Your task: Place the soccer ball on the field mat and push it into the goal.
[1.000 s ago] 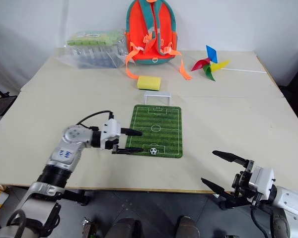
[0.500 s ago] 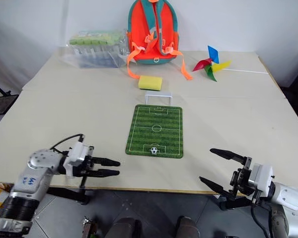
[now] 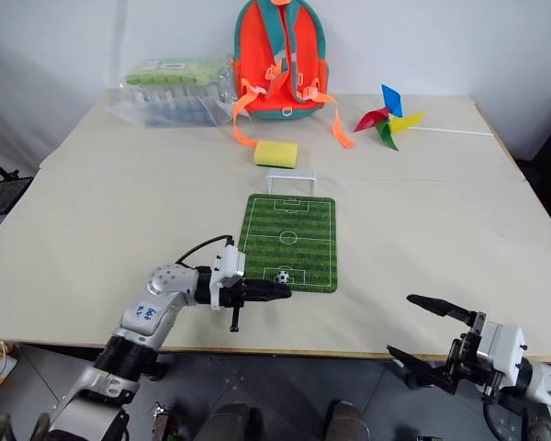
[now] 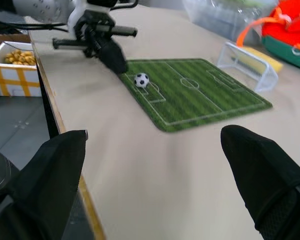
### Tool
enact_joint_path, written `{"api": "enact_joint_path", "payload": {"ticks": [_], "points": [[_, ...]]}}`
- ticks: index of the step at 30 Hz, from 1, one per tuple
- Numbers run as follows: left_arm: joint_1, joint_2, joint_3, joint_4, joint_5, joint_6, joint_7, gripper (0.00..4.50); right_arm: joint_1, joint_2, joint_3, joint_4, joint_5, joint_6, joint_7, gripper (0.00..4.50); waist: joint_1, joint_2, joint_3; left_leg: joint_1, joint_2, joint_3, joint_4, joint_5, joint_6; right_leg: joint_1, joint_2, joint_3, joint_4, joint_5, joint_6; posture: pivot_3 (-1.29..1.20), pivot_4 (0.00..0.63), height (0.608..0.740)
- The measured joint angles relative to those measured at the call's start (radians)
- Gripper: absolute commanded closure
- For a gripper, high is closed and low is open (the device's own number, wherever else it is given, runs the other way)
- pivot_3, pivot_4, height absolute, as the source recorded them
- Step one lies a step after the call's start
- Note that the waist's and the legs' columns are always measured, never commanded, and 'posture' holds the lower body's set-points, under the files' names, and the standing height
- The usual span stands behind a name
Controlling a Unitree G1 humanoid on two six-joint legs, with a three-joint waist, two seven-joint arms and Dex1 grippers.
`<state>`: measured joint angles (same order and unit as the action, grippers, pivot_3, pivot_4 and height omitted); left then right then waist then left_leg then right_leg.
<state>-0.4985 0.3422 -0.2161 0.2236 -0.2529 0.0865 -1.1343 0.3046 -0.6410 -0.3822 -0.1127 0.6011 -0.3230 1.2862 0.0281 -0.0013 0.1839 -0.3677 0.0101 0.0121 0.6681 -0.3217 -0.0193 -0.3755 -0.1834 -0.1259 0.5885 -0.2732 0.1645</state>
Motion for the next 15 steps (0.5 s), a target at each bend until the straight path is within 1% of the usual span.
{"api": "enact_joint_path", "payload": {"ticks": [6,9,11,15], "points": [[-0.118,-0.055,0.000,0.191,0.049,-0.055,0.041,4.49,0.035,0.028,-0.008,-0.042,-0.010,-0.004,-0.052,0.00,0.000,0.000,0.000,0.000,0.000,0.000,0.001,0.000,0.000,0.000,0.000,0.000,0.000,0.000,0.000,0.00,0.150,0.740],[-0.216,-0.076,0.003,0.338,0.091,-0.142,0.067,4.49,0.040,0.044,-0.012,-0.062,-0.016,-0.005,-0.082,0.00,0.001,0.000,0.000,0.000,0.000,0.000,0.001,0.000,0.000,0.000,0.000,0.000,0.000,0.000,0.000,0.00,0.150,0.740],[-0.295,-0.098,0.019,0.473,0.120,-0.211,0.121,4.49,0.042,0.063,-0.013,-0.085,-0.022,-0.004,-0.116,0.00,0.004,-0.001,0.000,0.000,0.000,0.000,0.001,0.000,0.000,0.000,0.000,0.000,-0.001,0.000,0.000,0.00,0.150,0.740],[-0.428,-0.111,0.073,0.715,0.156,-0.354,0.228,4.49,0.045,0.110,-0.014,-0.135,-0.033,0.000,-0.210,0.00,0.000,-0.001,0.001,-0.001,0.000,0.000,-0.001,0.000,0.000,-0.001,0.000,0.000,-0.001,0.000,0.000,0.00,0.150,0.740]]}}
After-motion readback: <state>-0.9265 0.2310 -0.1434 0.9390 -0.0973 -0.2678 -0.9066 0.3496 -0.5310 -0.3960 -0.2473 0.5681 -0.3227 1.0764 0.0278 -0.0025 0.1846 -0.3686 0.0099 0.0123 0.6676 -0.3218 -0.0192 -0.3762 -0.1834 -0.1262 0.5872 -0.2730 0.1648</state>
